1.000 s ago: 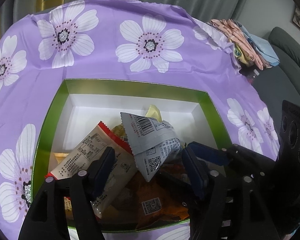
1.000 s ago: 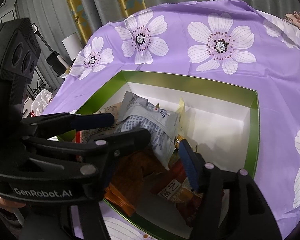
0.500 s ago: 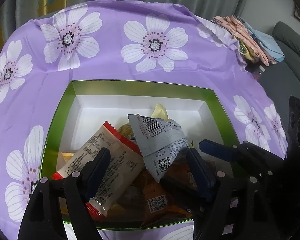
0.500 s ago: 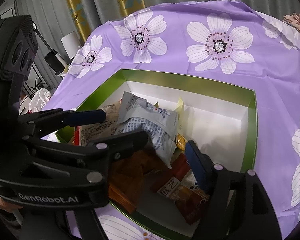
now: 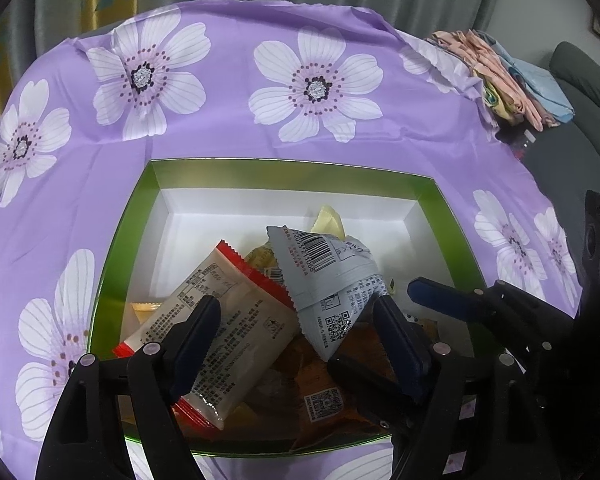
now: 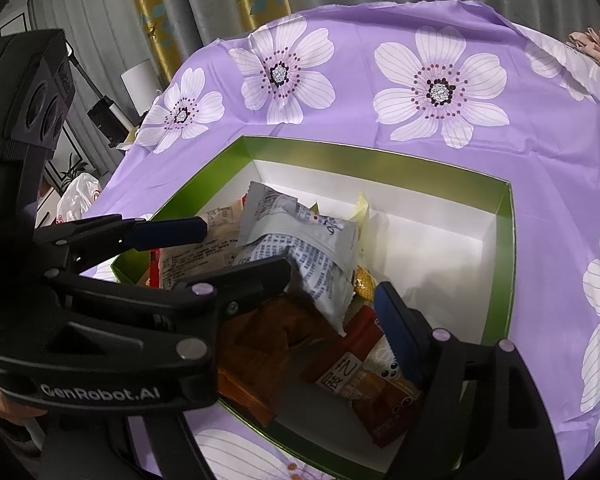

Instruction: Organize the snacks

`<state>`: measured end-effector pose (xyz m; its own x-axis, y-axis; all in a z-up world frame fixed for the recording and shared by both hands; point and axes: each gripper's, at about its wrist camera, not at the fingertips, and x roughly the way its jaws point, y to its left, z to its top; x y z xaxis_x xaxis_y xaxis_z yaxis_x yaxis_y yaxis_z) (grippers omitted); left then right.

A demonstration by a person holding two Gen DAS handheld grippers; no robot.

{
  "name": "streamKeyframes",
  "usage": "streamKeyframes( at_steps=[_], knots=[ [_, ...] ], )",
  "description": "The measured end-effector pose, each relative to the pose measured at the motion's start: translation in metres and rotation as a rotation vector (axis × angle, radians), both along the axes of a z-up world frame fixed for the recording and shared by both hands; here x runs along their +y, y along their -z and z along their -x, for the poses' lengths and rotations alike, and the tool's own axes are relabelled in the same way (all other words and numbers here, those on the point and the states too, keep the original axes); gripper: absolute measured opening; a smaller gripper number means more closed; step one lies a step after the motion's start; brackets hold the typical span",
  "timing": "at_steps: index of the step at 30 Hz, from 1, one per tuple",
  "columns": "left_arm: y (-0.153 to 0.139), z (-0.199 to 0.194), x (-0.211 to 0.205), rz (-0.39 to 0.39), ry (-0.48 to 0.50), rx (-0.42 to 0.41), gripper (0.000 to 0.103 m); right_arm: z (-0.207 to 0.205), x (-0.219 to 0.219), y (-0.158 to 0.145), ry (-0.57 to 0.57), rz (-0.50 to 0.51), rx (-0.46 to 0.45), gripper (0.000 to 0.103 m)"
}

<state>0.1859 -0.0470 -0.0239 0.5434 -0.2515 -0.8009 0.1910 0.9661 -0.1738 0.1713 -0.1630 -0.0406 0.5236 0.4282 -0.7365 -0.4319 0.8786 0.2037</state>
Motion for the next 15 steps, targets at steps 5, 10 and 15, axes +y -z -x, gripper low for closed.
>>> streamKeyframes(
  at_steps=[5,10,15],
  knots=[
    [-0.0005,0.0005,0.0012,-0.009,-0.005,0.003,0.080,0.0007,0.0011,-0.0009,-0.001,0.005,0.002,0.079],
    [0.0002,0.0015,0.0023,-0.012,-0.018,0.003,0.098,0.0011,0.0005,-0.0022,0.006,0.005,-0.005,0.086],
    [0.0009,0.0012,0.0029,-0.012,-0.020,0.004,0.098,-0.0006,0.0017,-0.0015,0.005,0.006,0.000,0.087]
  ],
)
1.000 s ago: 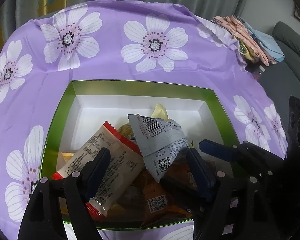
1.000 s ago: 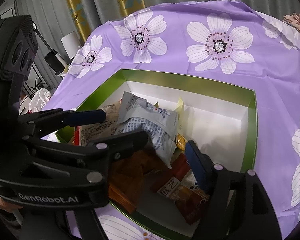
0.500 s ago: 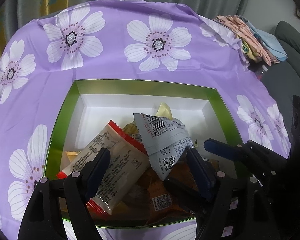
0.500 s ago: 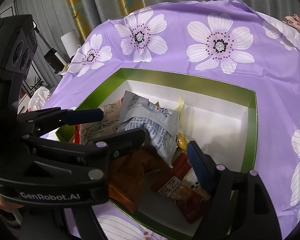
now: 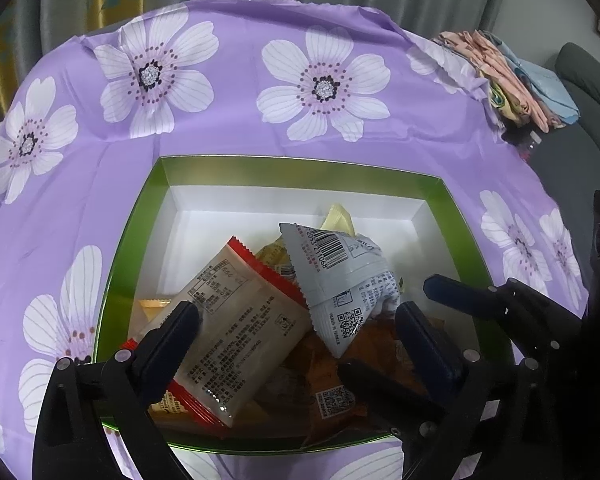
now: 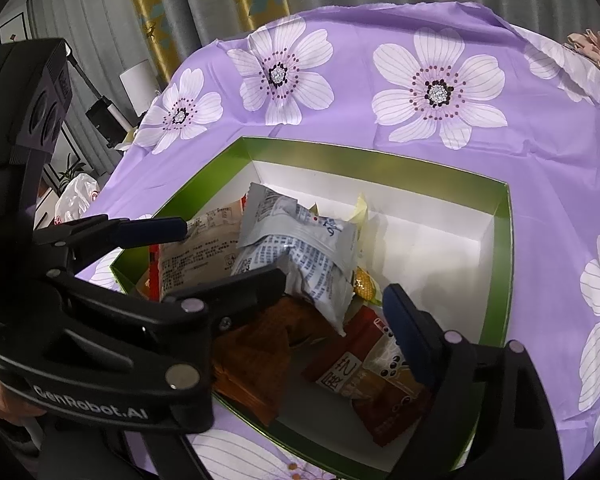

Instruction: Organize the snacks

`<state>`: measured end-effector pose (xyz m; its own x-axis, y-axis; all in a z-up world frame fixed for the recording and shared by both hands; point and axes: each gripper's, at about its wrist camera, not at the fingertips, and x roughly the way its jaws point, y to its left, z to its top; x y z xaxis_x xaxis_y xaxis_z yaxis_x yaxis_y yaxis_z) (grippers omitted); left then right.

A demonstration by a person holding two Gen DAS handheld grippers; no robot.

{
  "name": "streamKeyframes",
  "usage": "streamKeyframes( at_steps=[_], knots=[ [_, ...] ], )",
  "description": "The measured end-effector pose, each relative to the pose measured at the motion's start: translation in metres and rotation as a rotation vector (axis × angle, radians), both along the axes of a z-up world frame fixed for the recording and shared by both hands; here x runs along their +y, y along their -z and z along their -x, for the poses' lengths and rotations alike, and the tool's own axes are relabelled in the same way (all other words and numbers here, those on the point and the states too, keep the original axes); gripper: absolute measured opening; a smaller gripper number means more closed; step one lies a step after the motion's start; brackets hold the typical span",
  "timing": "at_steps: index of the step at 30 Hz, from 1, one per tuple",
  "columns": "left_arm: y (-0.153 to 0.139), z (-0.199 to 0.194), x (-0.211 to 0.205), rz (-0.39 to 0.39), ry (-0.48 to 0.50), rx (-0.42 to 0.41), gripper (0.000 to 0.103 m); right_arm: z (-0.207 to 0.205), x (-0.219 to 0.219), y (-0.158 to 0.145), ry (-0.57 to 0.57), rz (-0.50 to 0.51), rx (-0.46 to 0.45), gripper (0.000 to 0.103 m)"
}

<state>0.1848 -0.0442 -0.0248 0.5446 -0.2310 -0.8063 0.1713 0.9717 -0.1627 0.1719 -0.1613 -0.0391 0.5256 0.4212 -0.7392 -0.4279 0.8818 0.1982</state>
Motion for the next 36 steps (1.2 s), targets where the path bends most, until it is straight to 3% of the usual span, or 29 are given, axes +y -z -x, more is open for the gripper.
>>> streamKeyframes(
  at_steps=[36],
  knots=[
    [0.0044,-0.0021,0.0032,-0.011,-0.015,0.009,0.100,-0.0026,-0.0022,0.0031,0.016,0.007,0.011,0.096]
  ],
)
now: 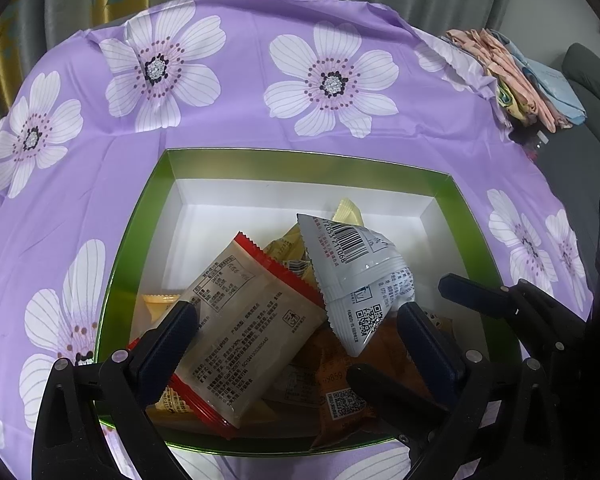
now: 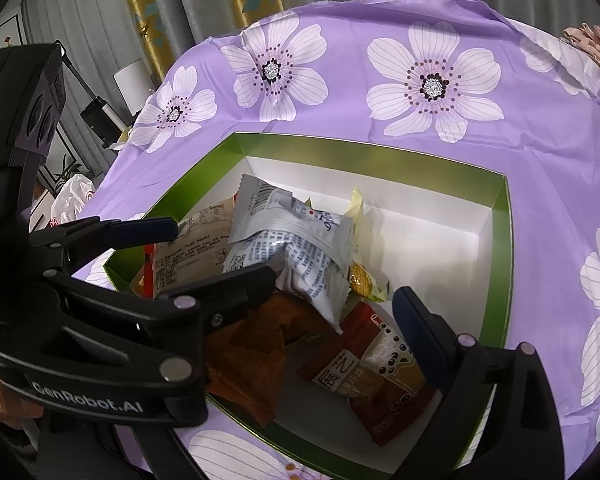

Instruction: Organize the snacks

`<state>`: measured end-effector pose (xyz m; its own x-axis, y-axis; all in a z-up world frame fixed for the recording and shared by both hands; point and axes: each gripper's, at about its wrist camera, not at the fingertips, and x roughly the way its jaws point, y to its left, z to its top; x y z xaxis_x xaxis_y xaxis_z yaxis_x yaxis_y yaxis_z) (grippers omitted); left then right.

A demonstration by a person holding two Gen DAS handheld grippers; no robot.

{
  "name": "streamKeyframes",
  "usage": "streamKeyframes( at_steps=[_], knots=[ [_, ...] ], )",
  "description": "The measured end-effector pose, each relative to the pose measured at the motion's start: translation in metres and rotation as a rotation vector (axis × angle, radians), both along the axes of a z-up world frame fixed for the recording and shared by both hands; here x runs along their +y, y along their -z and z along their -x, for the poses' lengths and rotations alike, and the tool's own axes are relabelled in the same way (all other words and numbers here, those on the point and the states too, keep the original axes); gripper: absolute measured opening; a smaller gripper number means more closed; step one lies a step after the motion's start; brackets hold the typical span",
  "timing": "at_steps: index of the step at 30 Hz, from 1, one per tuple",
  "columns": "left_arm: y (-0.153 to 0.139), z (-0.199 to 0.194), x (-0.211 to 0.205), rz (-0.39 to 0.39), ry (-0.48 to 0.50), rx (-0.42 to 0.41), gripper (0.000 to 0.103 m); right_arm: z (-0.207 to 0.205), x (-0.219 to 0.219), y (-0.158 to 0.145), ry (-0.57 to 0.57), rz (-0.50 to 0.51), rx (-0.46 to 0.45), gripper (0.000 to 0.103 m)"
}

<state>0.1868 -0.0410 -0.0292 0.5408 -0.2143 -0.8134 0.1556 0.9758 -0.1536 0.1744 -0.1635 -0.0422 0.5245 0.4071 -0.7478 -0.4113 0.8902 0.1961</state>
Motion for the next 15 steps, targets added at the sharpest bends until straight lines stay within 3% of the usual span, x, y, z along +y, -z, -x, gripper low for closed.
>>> streamKeyframes(
  at_steps=[15],
  knots=[
    [0.0012,0.0009,0.0031,0.000,-0.008,0.003,0.102,0.0000,-0.0016,-0.0005,0.004,0.000,0.001,0.097]
  ],
)
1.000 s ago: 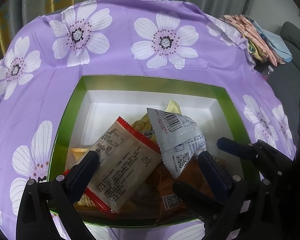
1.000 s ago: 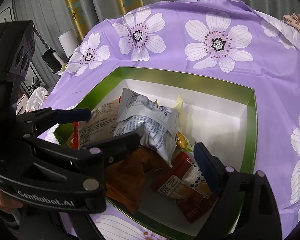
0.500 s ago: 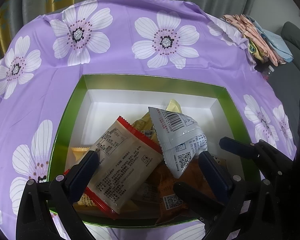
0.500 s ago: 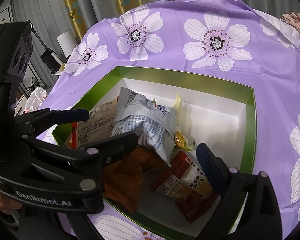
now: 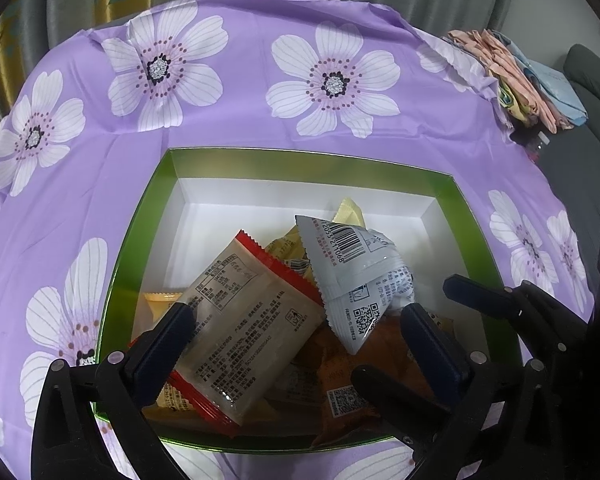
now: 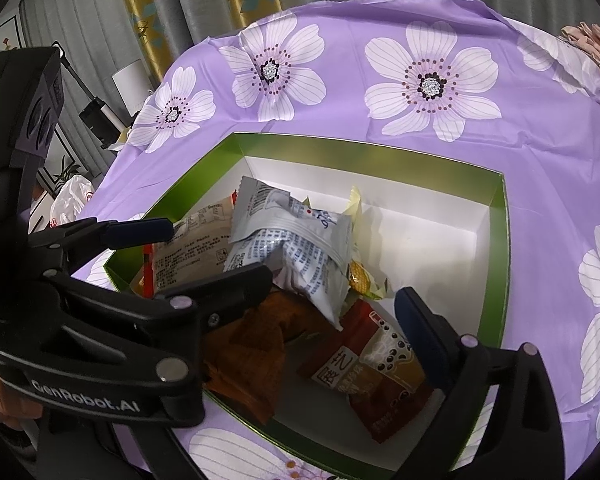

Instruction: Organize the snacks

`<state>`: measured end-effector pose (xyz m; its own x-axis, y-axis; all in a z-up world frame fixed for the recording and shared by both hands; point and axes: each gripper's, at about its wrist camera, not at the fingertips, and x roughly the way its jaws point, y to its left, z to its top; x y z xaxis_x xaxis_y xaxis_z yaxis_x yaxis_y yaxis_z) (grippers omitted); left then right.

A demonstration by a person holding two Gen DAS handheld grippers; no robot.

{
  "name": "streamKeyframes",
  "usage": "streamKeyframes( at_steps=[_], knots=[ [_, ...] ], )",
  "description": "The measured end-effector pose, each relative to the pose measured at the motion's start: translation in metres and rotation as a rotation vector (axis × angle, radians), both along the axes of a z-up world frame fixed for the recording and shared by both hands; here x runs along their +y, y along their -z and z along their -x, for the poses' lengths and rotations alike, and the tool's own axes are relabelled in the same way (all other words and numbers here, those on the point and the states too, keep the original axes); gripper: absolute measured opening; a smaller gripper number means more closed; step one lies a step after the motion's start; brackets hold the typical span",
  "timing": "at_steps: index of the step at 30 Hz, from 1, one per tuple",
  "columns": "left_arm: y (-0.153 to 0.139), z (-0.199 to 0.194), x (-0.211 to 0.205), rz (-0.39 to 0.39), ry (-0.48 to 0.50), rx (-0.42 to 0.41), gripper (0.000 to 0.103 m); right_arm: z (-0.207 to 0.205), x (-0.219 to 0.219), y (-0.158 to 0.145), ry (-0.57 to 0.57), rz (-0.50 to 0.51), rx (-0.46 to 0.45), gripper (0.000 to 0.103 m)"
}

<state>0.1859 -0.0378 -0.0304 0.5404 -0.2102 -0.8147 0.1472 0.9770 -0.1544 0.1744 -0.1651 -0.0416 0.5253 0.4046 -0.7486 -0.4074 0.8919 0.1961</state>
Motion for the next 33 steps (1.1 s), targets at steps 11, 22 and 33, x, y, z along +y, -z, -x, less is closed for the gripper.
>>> streamKeyframes(
  at_steps=[11,22,33],
  knots=[
    [0.0000,-0.0002,-0.0007,-0.001,-0.001,0.001,0.102,-0.0003,-0.0004,0.0002,0.001,-0.001,0.003,0.098],
    [-0.0007,0.0010,-0.0018,-0.005,-0.001,0.001,0.102,0.0006,-0.0010,0.0002,0.002,0.002,0.003,0.098],
    [-0.0049,0.0059,-0.0020,-0.021,-0.003,-0.015,0.102,0.0045,-0.0019,-0.0024,0.001,-0.003,0.001,0.098]
  ],
)
